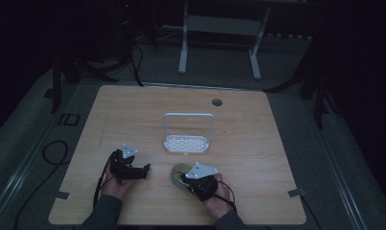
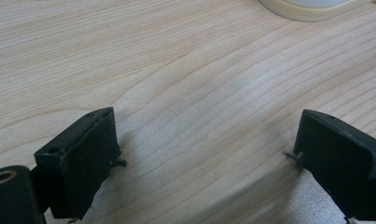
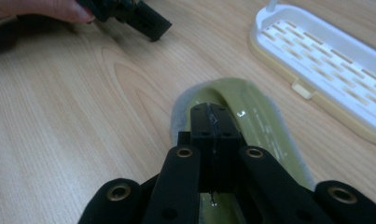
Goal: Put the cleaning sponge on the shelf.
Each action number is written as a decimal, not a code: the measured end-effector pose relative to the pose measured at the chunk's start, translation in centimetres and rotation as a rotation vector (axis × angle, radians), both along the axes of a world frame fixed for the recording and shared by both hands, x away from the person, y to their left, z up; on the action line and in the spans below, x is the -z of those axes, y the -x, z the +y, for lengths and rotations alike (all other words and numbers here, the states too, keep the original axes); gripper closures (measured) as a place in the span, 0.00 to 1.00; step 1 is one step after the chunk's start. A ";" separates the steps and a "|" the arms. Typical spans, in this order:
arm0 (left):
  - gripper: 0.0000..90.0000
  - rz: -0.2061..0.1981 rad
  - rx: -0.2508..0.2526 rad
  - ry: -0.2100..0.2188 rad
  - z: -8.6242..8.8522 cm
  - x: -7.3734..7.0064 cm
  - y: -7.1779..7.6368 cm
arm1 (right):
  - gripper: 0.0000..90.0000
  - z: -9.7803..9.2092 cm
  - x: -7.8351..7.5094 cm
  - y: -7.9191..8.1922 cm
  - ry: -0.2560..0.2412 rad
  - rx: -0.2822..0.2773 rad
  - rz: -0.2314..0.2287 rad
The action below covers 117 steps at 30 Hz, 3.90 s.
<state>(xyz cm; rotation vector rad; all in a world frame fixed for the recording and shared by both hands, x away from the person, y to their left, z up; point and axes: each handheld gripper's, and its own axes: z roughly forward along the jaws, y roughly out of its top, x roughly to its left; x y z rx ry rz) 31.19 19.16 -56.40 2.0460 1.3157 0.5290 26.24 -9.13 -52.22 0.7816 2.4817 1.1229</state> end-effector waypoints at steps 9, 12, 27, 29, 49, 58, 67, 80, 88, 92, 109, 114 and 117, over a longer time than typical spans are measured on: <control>0.07 0.000 0.000 0.000 0.0 0.0 0.0 | 1.00 -0.1 0.9 0.2 0.023 0.017 0.016; 0.07 0.000 0.001 0.000 0.0 0.0 0.0 | 1.00 -0.3 0.9 0.2 0.021 0.023 0.023; 0.07 0.001 0.000 -0.002 0.0 0.0 0.0 | 1.00 -1.8 0.7 0.1 0.018 0.086 0.040; 0.07 0.001 0.000 -0.002 0.0 0.0 0.0 | 1.00 -1.9 0.7 0.0 0.017 0.094 0.037; 0.07 0.001 0.000 -0.002 0.0 0.0 0.0 | 1.00 -3.1 0.6 -0.7 0.035 0.171 0.025; 0.07 0.001 0.000 -0.002 0.0 0.0 0.0 | 1.00 -4.0 0.5 -1.2 0.046 0.197 0.027; 0.07 0.001 0.000 -0.003 0.0 0.0 0.0 | 1.00 -4.9 -0.3 -0.4 0.037 0.180 0.021; 0.07 0.002 0.000 -0.003 0.0 0.0 0.0 | 1.00 -5.3 -3.8 -2.4 0.040 0.178 -0.051; 0.07 0.002 0.000 -0.003 0.0 0.0 0.0 | 1.00 -4.4 -3.6 -5.1 0.105 0.147 -0.019; 0.07 0.001 0.000 -0.002 0.0 0.0 0.0 | 1.00 -4.2 -2.8 -5.5 0.141 0.130 0.007; 0.07 0.001 0.000 -0.002 0.0 0.0 0.0 | 1.00 -4.7 -3.1 -4.2 0.183 0.070 0.035; 0.07 0.000 0.000 -0.002 0.0 0.0 0.0 | 0.94 -4.4 -4.0 -4.3 0.176 0.053 0.033; 0.07 0.001 0.000 -0.002 0.0 0.0 0.0 | 0.91 -4.1 -4.3 -4.3 0.175 0.040 0.037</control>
